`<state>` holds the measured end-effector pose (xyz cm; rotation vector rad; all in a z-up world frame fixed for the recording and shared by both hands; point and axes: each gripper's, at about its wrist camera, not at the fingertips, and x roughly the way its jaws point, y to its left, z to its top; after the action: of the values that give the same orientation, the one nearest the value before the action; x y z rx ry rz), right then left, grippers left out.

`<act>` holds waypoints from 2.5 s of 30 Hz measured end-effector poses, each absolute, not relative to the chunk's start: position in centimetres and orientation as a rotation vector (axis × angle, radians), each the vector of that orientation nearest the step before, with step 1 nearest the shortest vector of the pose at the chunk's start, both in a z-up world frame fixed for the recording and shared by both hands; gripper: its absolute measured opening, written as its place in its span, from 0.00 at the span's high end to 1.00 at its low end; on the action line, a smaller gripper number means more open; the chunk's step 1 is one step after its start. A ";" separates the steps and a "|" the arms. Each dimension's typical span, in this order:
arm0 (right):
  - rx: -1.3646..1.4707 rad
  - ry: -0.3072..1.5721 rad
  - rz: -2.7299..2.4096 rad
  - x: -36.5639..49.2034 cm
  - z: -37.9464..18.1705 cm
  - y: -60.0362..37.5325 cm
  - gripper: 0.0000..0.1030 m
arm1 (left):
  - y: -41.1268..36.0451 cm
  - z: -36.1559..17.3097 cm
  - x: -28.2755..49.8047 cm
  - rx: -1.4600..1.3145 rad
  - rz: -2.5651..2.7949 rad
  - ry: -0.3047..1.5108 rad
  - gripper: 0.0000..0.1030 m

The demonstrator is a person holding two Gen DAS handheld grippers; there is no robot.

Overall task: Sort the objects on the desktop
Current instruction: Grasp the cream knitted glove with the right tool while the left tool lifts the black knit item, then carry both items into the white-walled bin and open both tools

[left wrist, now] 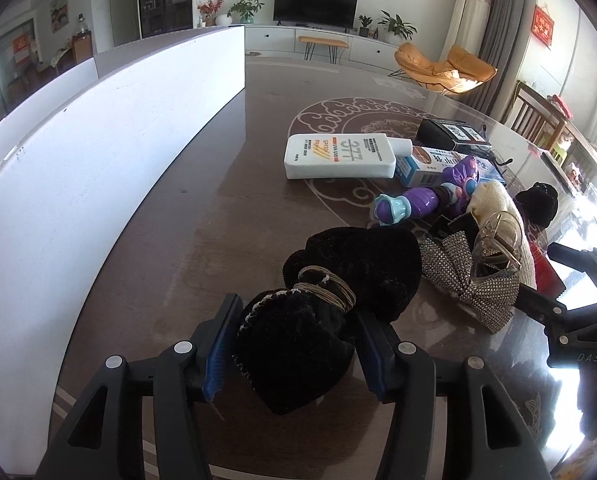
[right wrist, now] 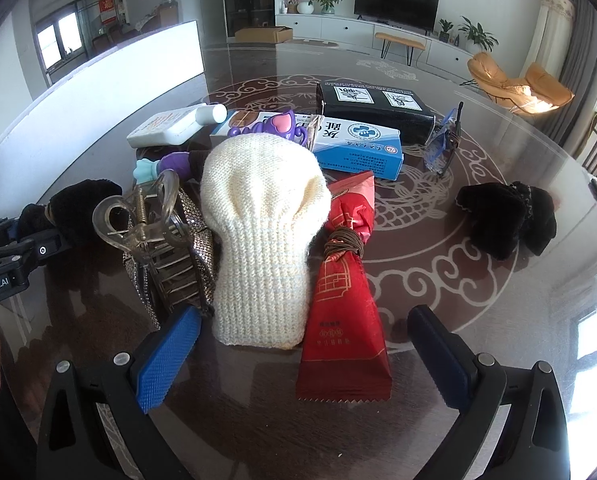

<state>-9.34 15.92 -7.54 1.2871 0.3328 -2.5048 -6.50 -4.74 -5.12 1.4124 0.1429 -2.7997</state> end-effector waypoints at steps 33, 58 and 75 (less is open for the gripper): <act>1.328 0.320 -2.328 -7.5 -4.8 15.4 0.56 | -4.0 -6.2 -6.4 1.439 -2.737 0.024 0.00; 1.535 -0.164 -2.250 -8.0 -5.9 22.1 0.39 | -4.6 -5.6 -5.6 1.431 -2.764 0.080 0.27; 1.124 0.135 -2.472 -6.1 6.1 18.7 0.57 | -13.2 6.6 1.0 1.000 -3.021 0.605 0.66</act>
<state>-6.14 18.67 6.12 1.1242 0.1351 -2.4725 0.99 -13.20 6.61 0.9996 0.6051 -3.0213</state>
